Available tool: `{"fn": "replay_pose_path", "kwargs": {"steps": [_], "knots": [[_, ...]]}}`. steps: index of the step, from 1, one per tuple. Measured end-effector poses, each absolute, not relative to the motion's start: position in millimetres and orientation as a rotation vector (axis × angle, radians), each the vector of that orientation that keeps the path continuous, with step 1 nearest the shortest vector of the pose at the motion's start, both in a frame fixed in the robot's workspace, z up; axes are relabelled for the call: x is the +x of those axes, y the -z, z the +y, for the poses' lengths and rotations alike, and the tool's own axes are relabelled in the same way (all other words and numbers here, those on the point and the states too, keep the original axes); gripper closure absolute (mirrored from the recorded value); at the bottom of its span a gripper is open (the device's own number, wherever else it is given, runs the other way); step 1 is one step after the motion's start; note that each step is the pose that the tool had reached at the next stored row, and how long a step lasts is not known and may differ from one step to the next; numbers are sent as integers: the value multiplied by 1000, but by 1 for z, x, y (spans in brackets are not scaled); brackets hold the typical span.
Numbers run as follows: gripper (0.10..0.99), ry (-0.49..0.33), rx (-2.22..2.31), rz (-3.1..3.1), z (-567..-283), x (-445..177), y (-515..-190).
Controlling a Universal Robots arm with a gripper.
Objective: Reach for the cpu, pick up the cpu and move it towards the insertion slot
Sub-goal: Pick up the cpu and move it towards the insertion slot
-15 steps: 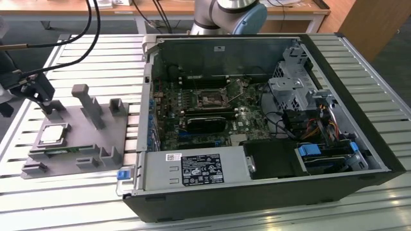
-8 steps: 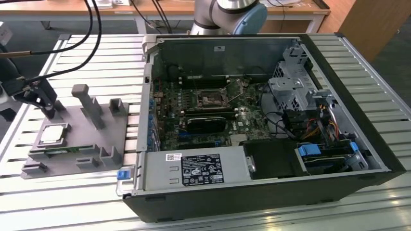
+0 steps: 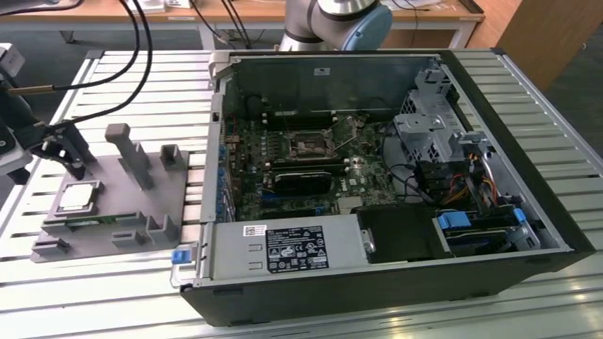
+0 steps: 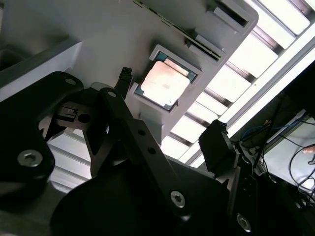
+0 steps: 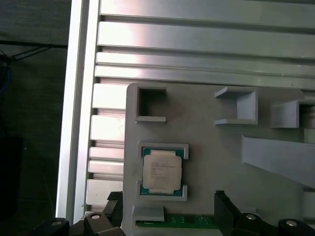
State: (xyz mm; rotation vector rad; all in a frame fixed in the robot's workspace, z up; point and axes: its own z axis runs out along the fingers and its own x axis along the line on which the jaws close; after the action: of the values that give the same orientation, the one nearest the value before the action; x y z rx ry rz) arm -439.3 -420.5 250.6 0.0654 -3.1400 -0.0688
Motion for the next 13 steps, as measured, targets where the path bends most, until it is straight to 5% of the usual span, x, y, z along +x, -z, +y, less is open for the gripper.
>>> {"fn": "replay_pose_path", "kwargs": {"steps": [13], "knots": [[263,66,69,-3140,-421,-439,-236]]}}
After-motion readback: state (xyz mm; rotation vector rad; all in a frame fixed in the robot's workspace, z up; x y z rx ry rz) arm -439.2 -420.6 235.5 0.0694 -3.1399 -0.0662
